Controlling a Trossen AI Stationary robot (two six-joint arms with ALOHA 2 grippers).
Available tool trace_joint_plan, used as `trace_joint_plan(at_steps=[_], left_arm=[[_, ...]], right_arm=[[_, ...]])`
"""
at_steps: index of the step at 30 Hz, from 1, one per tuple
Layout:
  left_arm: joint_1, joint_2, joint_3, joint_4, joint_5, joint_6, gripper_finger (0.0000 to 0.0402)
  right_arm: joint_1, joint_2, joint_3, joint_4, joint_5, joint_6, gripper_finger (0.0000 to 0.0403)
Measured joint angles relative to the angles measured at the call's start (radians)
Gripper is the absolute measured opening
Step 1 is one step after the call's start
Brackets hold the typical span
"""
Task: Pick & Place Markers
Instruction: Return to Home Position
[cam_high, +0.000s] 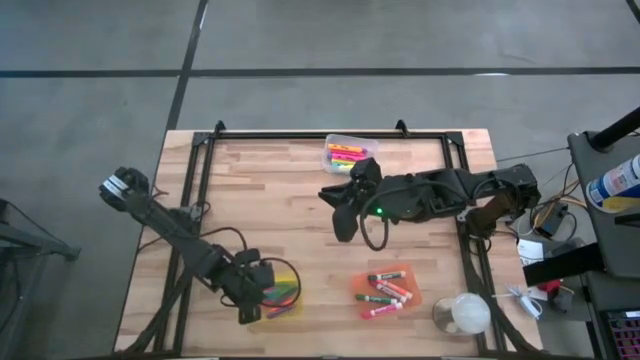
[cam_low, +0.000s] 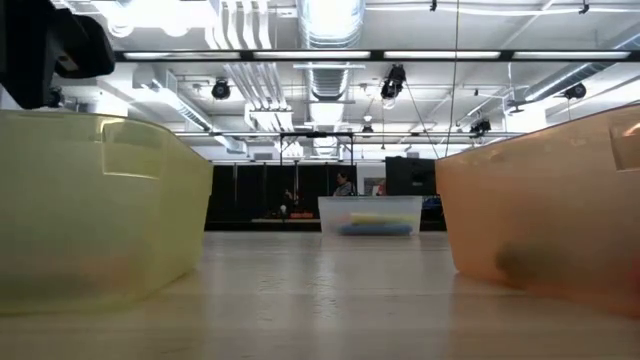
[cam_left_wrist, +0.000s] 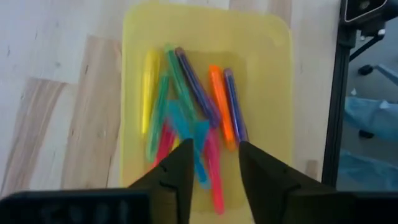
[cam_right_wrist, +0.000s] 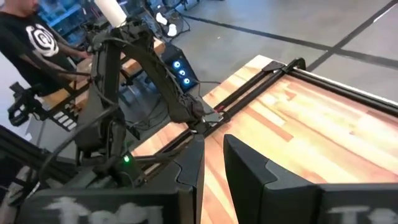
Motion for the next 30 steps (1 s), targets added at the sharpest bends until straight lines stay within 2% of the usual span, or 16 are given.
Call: trace_joint_plan(at_steps=[3,7,10,14,16,21,26,28,30], left_arm=[[0.000,0.000,-0.006,0.001,0.002,0.001,0.0138],[0.000,-0.002,-0.006,0.010,-0.017,0.059,0.0143],[0.001,-0.009,-0.008,0.060,-0.043,0.096,0.0143],[0.012,-0.029,-0.020,0.196,0.020,0.195,0.0144],[0.025,-0.048,-0.028,0.268,0.071,0.247,0.0144],[0.064,-0.166,-0.070,0.405,0.158,0.337,0.0144],[0.098,-0.350,-0.160,0.507,0.224,0.467,0.0144],[0.104,-0.420,-0.200,0.500,0.218,0.552,0.0144],[0.111,-0.486,-0.244,0.475,0.202,0.700,0.0144]], right_arm=[[0.000,0.000,-0.006,-0.026,0.000,-0.026,0.0057],[0.000,0.000,-0.013,-0.081,-0.001,-0.123,0.0057],[0.000,-0.001,-0.029,-0.079,-0.001,-0.088,0.0057],[-0.005,-0.001,-0.067,-0.080,-0.006,-0.006,0.0057],[-0.005,-0.001,-0.095,-0.078,-0.017,-0.033,0.0057],[0.003,-0.002,-0.152,-0.062,-0.029,-0.068,0.0057],[0.000,-0.032,-0.215,0.068,-0.034,-0.158,0.0057],[-0.007,-0.047,-0.253,0.079,-0.035,-0.163,0.0057],[-0.015,-0.069,-0.304,0.097,-0.041,-0.143,0.0057]])
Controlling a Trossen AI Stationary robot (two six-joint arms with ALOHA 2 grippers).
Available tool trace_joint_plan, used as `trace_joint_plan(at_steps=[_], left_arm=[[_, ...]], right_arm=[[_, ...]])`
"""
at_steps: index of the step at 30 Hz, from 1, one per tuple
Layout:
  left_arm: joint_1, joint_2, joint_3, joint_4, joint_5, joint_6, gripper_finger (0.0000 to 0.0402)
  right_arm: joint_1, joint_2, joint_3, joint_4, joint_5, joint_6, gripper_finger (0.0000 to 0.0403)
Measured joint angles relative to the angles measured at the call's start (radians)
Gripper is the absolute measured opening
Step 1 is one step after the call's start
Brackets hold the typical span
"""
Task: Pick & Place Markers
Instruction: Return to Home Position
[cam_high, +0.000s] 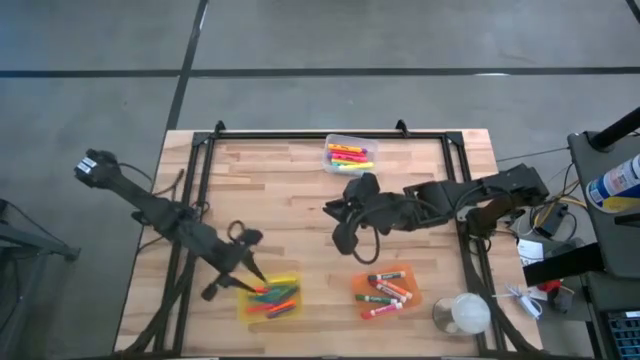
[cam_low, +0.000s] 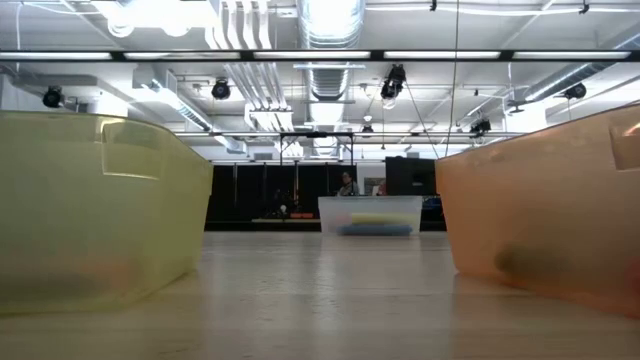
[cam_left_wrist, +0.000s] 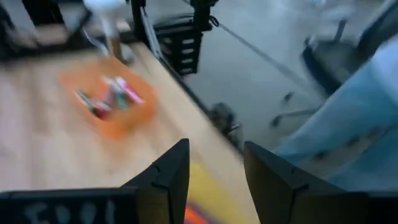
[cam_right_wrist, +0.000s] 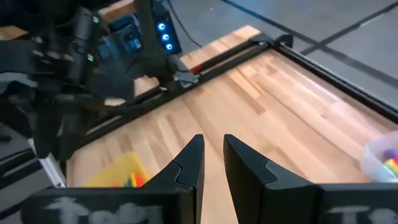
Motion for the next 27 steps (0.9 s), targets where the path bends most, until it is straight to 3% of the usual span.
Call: trace_joint_plan(at_steps=[2,6,10,14,17,22,27], left_arm=[[0.007,-0.065,-0.037,-0.004,-0.042,0.136,0.0144],[0.014,-0.185,-0.111,-0.005,-0.063,0.012,0.0144],[0.091,-0.280,-0.197,0.080,-0.078,-0.046,0.0144],[0.165,-0.360,-0.286,0.273,0.043,-0.071,0.0144],[0.216,-0.403,-0.343,0.383,0.069,-0.079,0.0144],[0.327,-0.441,-0.441,0.396,0.126,-0.137,0.0144],[0.436,-0.454,-0.562,0.625,0.196,-0.177,0.0144]], right_arm=[[-0.006,-0.031,-0.056,0.042,0.004,-0.003,0.0057],[-0.013,-0.103,-0.201,0.235,0.005,-0.110,0.0057],[-0.035,-0.183,-0.387,0.476,-0.049,-0.207,0.0057],[-0.077,-0.261,-0.566,0.697,-0.122,-0.300,0.0057],[-0.110,-0.321,-0.684,0.839,-0.213,-0.372,0.0057],[-0.184,-0.426,-0.861,0.901,-0.302,-0.376,0.0057],[-0.227,-0.550,-1.028,1.002,-0.327,-0.428,0.0057]])
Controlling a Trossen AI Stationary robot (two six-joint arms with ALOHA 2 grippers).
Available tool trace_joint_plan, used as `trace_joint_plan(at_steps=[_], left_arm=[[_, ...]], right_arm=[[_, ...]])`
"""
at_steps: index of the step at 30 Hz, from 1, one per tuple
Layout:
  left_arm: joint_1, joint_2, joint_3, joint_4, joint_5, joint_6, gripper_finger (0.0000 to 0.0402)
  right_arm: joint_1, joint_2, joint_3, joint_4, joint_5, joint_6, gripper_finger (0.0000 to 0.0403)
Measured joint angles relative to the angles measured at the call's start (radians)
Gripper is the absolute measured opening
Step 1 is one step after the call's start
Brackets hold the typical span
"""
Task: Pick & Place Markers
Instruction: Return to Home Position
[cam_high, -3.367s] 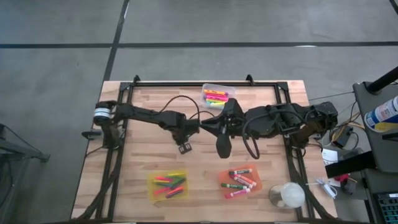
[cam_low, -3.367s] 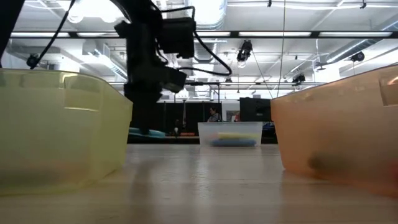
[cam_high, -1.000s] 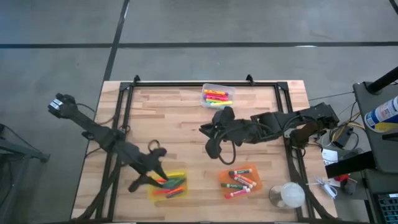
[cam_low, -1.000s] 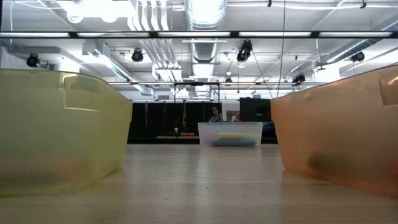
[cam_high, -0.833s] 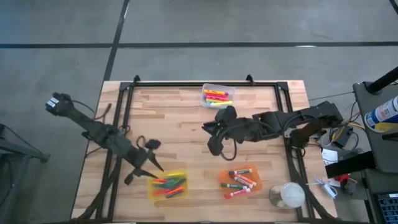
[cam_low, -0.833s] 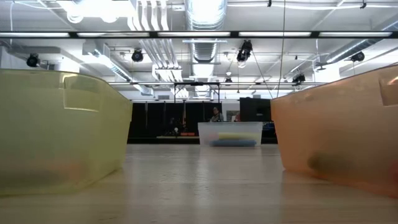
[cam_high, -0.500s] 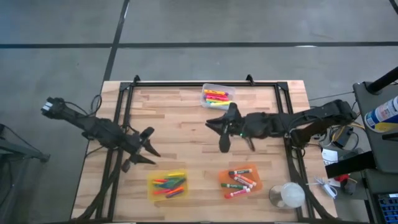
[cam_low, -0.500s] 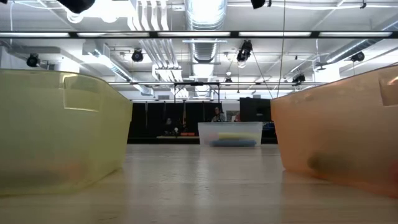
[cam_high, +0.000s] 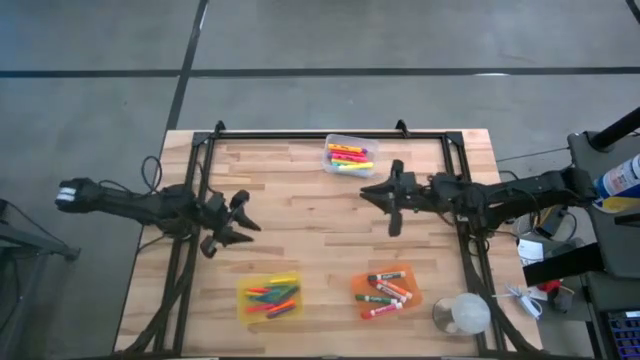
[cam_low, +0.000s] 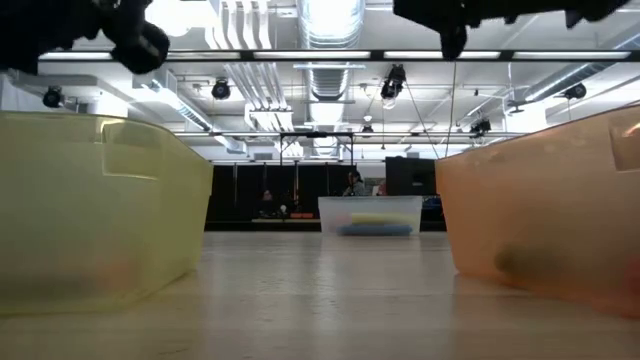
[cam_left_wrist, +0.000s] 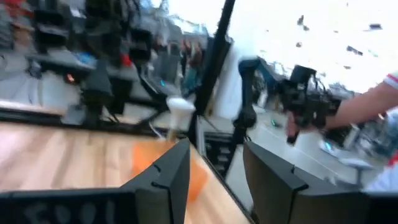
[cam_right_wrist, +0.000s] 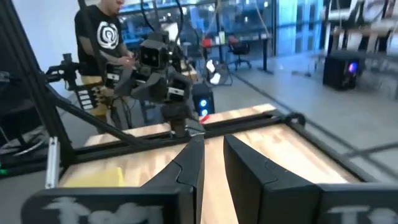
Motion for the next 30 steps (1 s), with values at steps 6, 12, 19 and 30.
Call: trace_joint_plan(at_steps=[6,12,19,30], left_arm=[[0.088,-0.032,-0.110,0.063,0.003,-0.005,0.0144],[0.108,-0.059,-0.156,0.095,0.003,-0.030,0.0144],[0.108,-0.128,-0.180,0.149,-0.055,-0.025,0.0144],[0.109,-0.351,-0.241,0.127,-0.056,-0.018,0.0144]], right_arm=[[-0.044,-0.169,-0.176,0.029,-0.060,-0.097,0.0057],[-0.051,-0.321,-0.320,0.020,-0.005,-0.135,0.0057],[-0.048,-0.492,-0.452,0.053,0.033,-0.099,0.0057],[-0.048,-0.724,-0.519,0.041,-0.034,-0.226,0.0057]])
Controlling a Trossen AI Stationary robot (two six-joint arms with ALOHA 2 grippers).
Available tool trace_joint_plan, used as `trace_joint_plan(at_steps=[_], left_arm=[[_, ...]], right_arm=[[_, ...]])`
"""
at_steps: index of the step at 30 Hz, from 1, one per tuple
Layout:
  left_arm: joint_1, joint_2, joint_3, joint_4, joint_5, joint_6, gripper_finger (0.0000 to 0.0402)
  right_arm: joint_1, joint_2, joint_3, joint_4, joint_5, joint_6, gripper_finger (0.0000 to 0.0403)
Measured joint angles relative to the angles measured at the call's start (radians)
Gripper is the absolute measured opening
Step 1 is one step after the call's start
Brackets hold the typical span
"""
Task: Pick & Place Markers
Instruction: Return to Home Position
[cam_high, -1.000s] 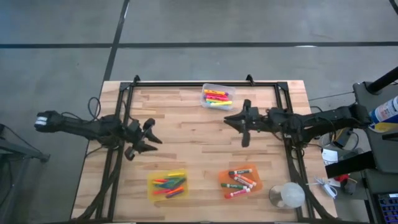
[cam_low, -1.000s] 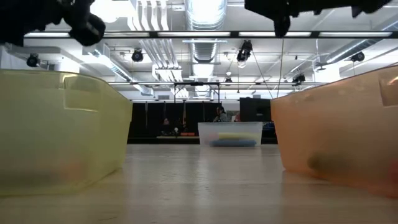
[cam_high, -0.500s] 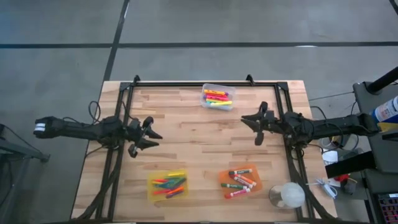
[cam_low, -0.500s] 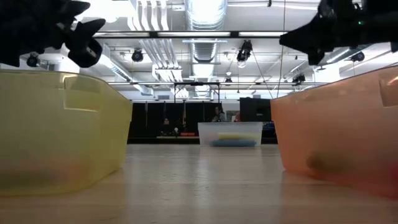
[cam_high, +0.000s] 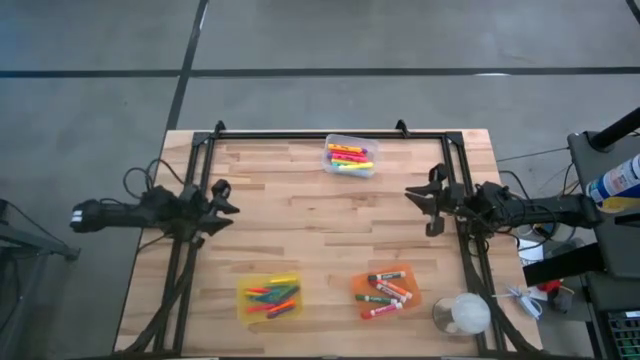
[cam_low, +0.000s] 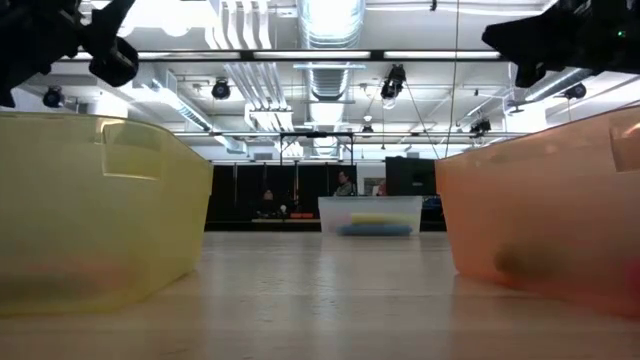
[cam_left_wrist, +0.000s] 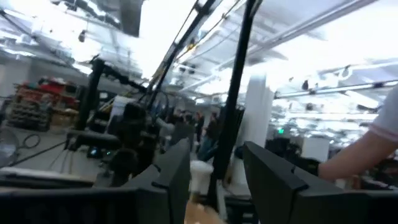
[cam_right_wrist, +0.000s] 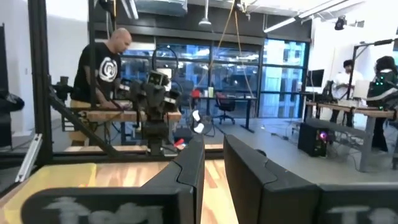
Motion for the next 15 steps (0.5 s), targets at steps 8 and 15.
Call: trace_joint_plan(at_steps=[8,15], left_arm=[[0.005,-0.155,-0.001,-0.098,-0.046,-0.004,0.0144],[0.006,-0.159,0.001,-0.257,-0.030,-0.013,0.0144]], right_arm=[[0.000,-0.104,-0.015,-0.056,-0.057,0.002,0.0057],[0.000,-0.182,-0.091,-0.151,-0.102,0.049,0.0057]])
